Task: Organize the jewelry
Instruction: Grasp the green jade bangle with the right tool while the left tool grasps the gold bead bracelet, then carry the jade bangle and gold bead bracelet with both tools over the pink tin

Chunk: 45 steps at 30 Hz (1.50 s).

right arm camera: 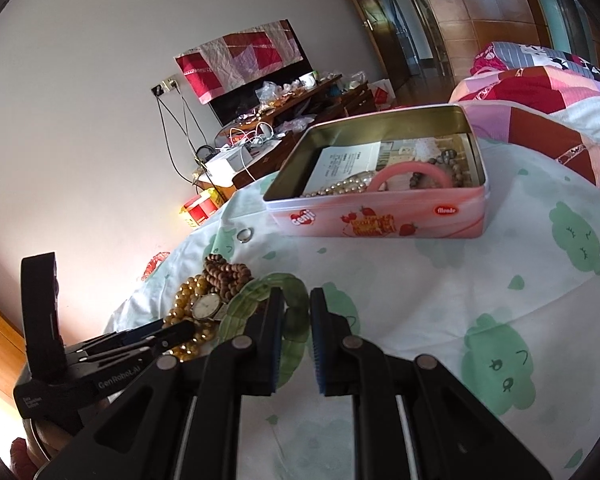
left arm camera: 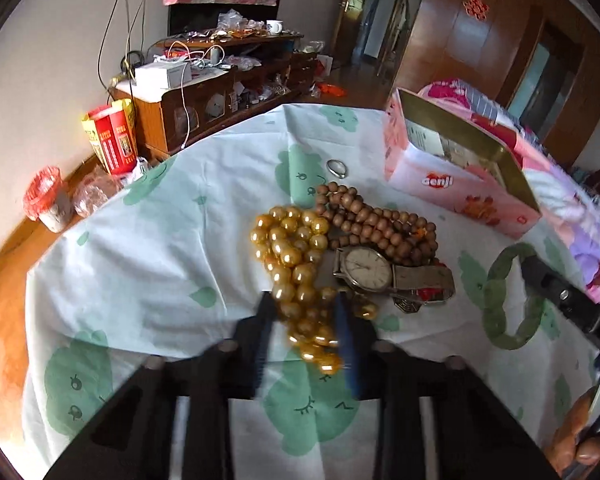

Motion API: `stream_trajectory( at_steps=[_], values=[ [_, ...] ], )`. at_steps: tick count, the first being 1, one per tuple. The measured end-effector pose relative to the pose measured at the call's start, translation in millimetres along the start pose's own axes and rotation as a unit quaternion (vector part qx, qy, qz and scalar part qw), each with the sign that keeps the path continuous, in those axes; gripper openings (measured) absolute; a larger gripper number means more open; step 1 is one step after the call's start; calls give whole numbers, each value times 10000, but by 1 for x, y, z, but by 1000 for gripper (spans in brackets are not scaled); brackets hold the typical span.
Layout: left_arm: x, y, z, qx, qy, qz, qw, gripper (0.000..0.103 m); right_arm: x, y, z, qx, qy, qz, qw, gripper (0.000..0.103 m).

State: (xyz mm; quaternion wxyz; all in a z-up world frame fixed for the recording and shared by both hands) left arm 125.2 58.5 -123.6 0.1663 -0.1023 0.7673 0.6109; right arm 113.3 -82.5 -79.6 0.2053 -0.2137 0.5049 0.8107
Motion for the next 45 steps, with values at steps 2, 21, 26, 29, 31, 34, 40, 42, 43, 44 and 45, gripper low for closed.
stream_trajectory(
  at_steps=[2, 21, 26, 29, 31, 34, 40, 42, 43, 44, 45],
  values=[
    [1, 1, 2, 192, 98, -26, 9998, 19, 1, -1, 0, 10, 10, 30, 10000, 16],
    [0, 115, -43, 799, -927, -1993, 9723, 10, -8, 20, -5, -181, -180, -420, 9988, 16],
    [-5, 122, -56, 817, -1115, -2090, 9681, 10, -11, 30, -6, -147, -209, -615, 9978, 16],
    [-10, 118, -63, 866, -1165, -2062, 9677, 10, -14, 35, -8, -210, -321, -666, 9970, 16],
    [-15, 114, -69, 904, -1187, -2029, 9678, 10, -17, 39, -14, -221, -427, -689, 9965, 16],
    [-26, 111, -81, 985, -1244, -2057, 9657, 10, -25, 46, -21, -233, -477, -746, 9958, 16],
    [-56, 104, -108, 1142, -1389, -2178, 9593, 10, -60, 60, -39, 50, -464, -971, 9942, 16],
    [-71, 99, -119, 1166, -1464, -2209, 9572, 10, -74, 60, -44, 159, -465, -1055, 9932, 16],
    [-77, 97, -124, 1172, -1488, -2237, 9561, 10, -81, 59, -48, 200, -481, -1089, 9927, 16],
    [-83, 95, -127, 1183, -1496, -2260, 9553, 10, -88, 57, -52, 235, -509, -1110, 9922, 16],
    [-92, 92, -131, 1221, -1493, -2277, 9544, 10, -95, 55, -56, 266, -530, -1124, 9919, 16]
  ],
)
Point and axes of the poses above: each gripper's, at about its wrist camera, not at the fingertips, and y roughly against the way its jaws point, z to its left, x to its underside, the point moved 10 cm from there along -y, roughly the way its jaws point, and after that the axes turned 15 degrees about z, right-handed, at the moved point
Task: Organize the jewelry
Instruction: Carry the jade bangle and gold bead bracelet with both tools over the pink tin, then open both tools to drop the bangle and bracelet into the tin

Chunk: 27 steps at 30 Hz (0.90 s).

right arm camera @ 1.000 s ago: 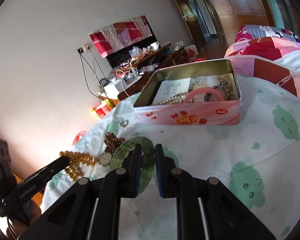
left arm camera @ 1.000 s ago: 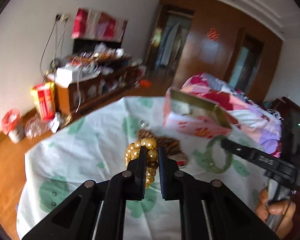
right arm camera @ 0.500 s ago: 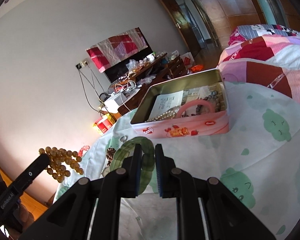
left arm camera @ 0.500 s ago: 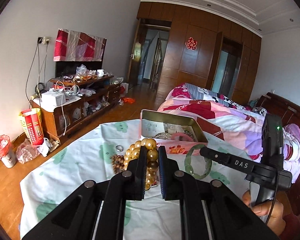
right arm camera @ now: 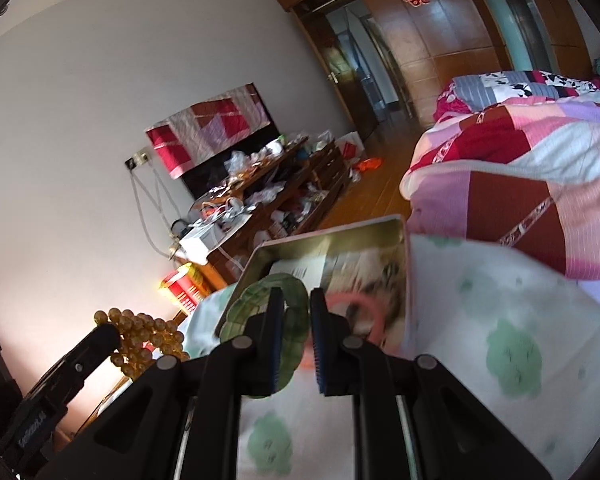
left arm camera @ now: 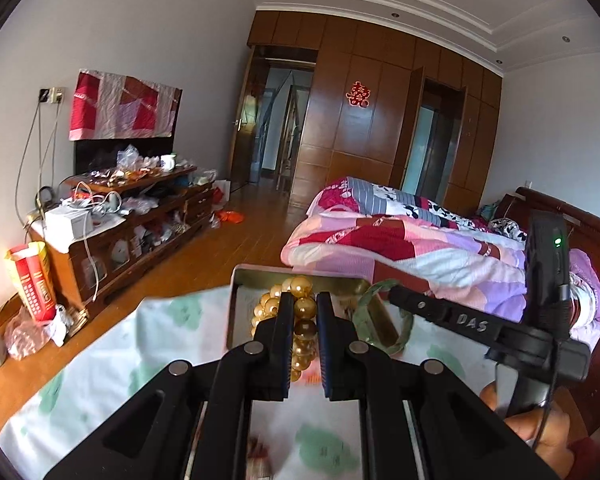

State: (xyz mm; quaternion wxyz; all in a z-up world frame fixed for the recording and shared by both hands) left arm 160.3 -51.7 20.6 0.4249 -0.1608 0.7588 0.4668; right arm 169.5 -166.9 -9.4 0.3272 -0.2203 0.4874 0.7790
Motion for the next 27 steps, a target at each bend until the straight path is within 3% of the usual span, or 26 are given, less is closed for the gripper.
stream_trajectory(
  at_steps=[6, 10, 14, 18, 19, 20, 21, 22, 23, 24, 27],
  values=[
    [-23, -52, 5, -43, 94, 60, 9999, 10, -34, -37, -30, 82, -540, -22, 9985, 16],
    [-15, -100, 7, -358, -58, 466, 9983, 10, -37, -61, -50, 163, -915, 31, 9957, 16],
    [1, -124, 9, -570, -219, 802, 9949, 11, -26, -82, -58, 313, -852, 349, 9953, 17],
    [5, -127, 12, -702, -177, 976, 9926, 11, -26, -81, -57, 458, -653, 340, 9962, 19],
    [4, -125, 13, -669, -116, 984, 9928, 16, -25, -80, -56, 389, -667, 366, 9963, 22],
    [4, -125, 14, -661, -68, 992, 9928, 31, -25, -79, -56, 346, -670, 361, 9965, 24],
    [4, -122, 16, -690, -8, 993, 9927, 42, -25, -77, -55, 321, -673, 327, 9967, 32],
    [2, -124, 16, -768, 32, 967, 9923, 66, -25, -74, -54, 344, -657, 260, 9969, 48],
    [0, -120, 17, -855, 54, 882, 9924, 75, -27, -68, -52, 385, -599, 117, 9974, 55],
    [-3, -115, 17, -936, 53, 753, 9927, 75, -29, -64, -50, 469, -555, 9, 9974, 72],
    [-12, -104, 17, -1000, 54, 601, 9932, 75, -35, -43, -48, 945, -406, -475, 9936, 80]
  ],
)
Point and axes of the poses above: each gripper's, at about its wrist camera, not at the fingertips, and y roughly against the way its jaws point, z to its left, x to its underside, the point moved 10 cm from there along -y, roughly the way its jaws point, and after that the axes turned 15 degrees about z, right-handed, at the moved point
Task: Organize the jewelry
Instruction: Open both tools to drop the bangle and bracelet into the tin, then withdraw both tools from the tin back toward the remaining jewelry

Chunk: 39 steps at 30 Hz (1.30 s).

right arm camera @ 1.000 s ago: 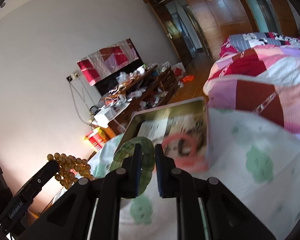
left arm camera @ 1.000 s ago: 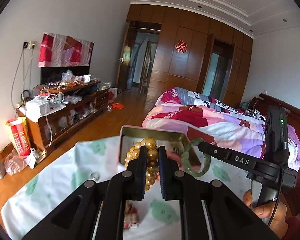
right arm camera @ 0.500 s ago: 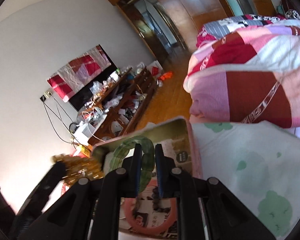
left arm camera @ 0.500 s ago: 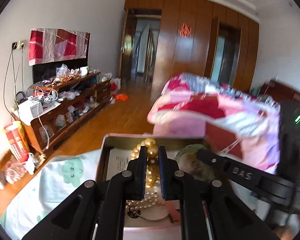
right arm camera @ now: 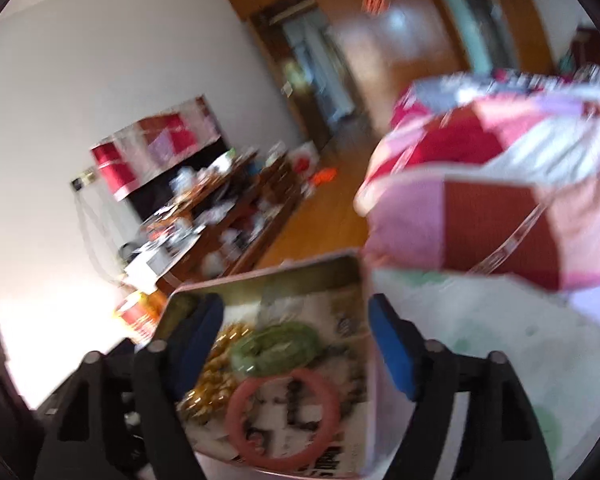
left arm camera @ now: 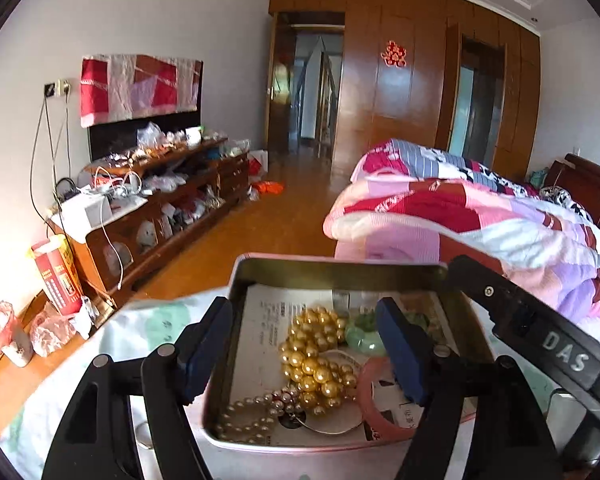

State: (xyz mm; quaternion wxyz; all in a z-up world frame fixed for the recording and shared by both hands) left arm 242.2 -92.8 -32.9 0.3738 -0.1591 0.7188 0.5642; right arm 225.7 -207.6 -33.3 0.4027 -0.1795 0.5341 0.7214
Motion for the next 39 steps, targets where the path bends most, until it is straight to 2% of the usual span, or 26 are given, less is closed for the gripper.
stream_trajectory(
  at_steps=[3, 7, 9, 13, 19, 23, 27, 33, 39],
  values=[
    [4, 15, 4, -134, 46, -82, 9999, 75, -4, 12, -9, 298, -83, -293, 9991, 82],
    [23, 35, 8, -383, -36, -110, 9992, 74, -4, 15, -19, 408, -278, -384, 9980, 84],
    [36, 46, 13, -555, -41, -120, 9984, 74, -3, 17, -20, 485, -267, -393, 9977, 89],
    [54, 56, 18, -639, -29, -105, 9979, 74, 6, 24, -21, 695, -197, -399, 9966, 93],
    [72, 58, 19, -655, 31, 43, 9978, 74, 35, 33, -23, 707, -263, -106, 9971, 94],
    [83, 61, 18, -707, -19, 12, 9975, 74, 50, 37, -17, 658, -179, 48, 9977, 94],
    [86, 68, 20, -665, 49, -90, 9977, 74, 64, 34, -13, 789, -119, 247, 9965, 94],
    [93, 75, 27, -583, 219, -120, 9980, 74, 73, 44, -13, 828, -87, 198, 9963, 94],
    [100, 84, 30, -658, 229, -172, 9974, 74, 81, 57, -8, 859, 58, 93, 9962, 94]
  ],
)
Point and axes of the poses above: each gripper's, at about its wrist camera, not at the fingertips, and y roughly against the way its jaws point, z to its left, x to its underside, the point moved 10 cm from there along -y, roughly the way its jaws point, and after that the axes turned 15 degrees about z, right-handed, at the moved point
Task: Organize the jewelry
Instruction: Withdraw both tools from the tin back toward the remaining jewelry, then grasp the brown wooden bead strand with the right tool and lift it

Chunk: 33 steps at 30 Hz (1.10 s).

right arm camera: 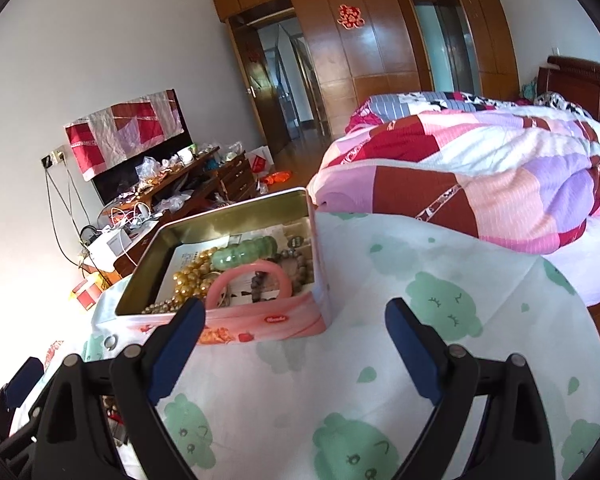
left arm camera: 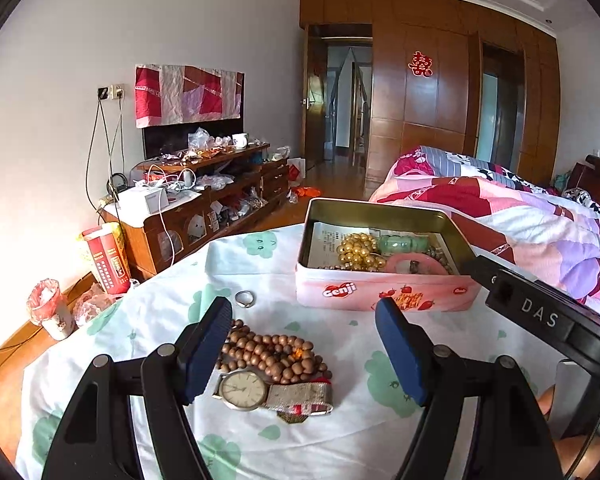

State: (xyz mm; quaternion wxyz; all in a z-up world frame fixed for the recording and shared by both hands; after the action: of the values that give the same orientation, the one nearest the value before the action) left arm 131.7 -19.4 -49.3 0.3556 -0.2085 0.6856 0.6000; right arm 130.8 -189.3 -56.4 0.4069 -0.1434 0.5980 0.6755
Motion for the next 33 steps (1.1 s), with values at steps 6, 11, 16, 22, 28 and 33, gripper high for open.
stream_trajectory(
  at_steps=[6, 11, 16, 22, 28, 33],
  values=[
    [10, 10, 17, -104, 173, 5, 9998, 75, 7, 8, 14, 49, 292, -72, 9995, 94],
    [14, 15, 35, -122, 501, 62, 9987, 74, 12, 13, 21, 23, 481, -107, 9988, 94],
    [17, 30, 61, -277, 721, -30, 9970, 74, 18, 18, 30, -68, 692, -132, 9975, 94],
    [19, 35, 103, -655, 1038, -25, 9924, 74, 26, 21, 50, -164, 1103, -154, 9936, 89],
    [26, 30, 122, -545, 1459, 113, 9877, 74, 36, 18, 69, -406, 1471, -6, 9883, 70],
    [28, 27, 116, -488, 1347, 200, 9895, 74, 50, 9, 87, -969, 1614, 440, 9811, 61]
  ],
)
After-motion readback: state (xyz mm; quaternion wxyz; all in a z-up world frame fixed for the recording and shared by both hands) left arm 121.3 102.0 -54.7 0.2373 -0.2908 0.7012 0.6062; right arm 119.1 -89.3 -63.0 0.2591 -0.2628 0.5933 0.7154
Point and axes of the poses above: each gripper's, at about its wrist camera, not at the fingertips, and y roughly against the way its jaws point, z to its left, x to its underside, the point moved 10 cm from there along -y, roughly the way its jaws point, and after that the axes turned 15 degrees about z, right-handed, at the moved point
